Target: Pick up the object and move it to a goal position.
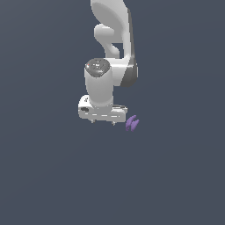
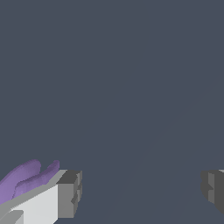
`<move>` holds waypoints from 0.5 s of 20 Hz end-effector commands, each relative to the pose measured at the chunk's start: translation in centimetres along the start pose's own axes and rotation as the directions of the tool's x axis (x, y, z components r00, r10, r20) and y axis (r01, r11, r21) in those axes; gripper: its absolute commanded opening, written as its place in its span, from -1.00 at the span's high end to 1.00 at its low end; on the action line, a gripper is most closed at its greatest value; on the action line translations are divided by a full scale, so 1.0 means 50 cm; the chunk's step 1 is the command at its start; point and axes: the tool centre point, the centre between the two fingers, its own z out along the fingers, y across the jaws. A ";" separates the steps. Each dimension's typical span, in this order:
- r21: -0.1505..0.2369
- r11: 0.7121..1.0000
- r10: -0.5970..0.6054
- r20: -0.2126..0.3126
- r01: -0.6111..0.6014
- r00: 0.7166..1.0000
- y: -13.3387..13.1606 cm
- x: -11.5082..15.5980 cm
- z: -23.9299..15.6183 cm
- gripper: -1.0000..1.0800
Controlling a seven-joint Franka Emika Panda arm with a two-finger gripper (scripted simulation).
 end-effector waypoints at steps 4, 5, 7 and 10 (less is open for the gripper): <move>-0.003 1.000 -0.005 0.005 0.005 1.000 0.005 -0.001 0.003 -0.92; -0.005 1.000 -0.009 0.008 0.009 1.000 0.008 -0.003 0.005 -0.92; -0.011 1.000 -0.020 0.019 0.020 1.000 0.018 -0.006 0.010 -0.92; -0.017 0.999 -0.031 0.029 0.032 0.999 0.028 -0.009 0.016 -0.92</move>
